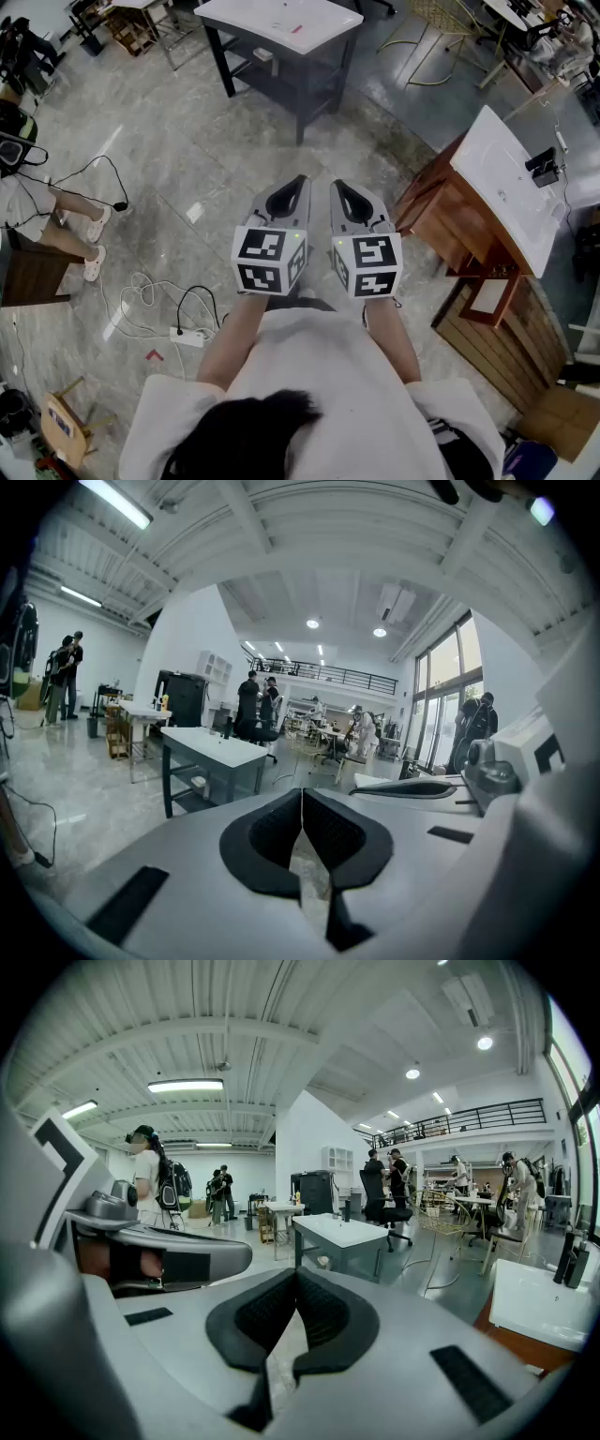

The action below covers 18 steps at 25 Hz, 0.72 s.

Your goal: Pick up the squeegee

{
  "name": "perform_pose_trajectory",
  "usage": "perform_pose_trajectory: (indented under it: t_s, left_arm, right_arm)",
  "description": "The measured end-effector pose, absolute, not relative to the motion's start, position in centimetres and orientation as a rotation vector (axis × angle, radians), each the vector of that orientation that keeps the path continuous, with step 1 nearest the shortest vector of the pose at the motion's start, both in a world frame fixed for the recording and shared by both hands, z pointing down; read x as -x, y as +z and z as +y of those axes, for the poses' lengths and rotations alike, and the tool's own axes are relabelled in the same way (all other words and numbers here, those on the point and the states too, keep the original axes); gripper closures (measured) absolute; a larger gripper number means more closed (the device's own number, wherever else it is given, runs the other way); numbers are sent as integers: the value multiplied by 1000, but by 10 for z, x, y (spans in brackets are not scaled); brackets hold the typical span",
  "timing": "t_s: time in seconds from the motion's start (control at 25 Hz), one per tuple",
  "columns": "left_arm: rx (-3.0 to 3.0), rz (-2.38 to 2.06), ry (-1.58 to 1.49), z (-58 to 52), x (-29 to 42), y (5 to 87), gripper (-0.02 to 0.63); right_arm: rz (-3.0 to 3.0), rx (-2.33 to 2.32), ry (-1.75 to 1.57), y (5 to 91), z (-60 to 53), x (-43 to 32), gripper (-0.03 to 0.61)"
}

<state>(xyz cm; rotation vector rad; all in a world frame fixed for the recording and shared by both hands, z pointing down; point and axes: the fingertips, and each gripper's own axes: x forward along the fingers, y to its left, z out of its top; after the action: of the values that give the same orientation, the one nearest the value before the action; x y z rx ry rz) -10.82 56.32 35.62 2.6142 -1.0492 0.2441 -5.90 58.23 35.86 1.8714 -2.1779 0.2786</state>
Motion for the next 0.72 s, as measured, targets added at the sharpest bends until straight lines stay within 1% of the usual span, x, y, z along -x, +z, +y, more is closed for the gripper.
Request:
perform_pose_trajectory:
  t_s: [0.72]
  left_arm:
    - [-2568,-978,290,481,82,385,584]
  right_arm:
    - [-2134,-1903,367,377,510,30,551]
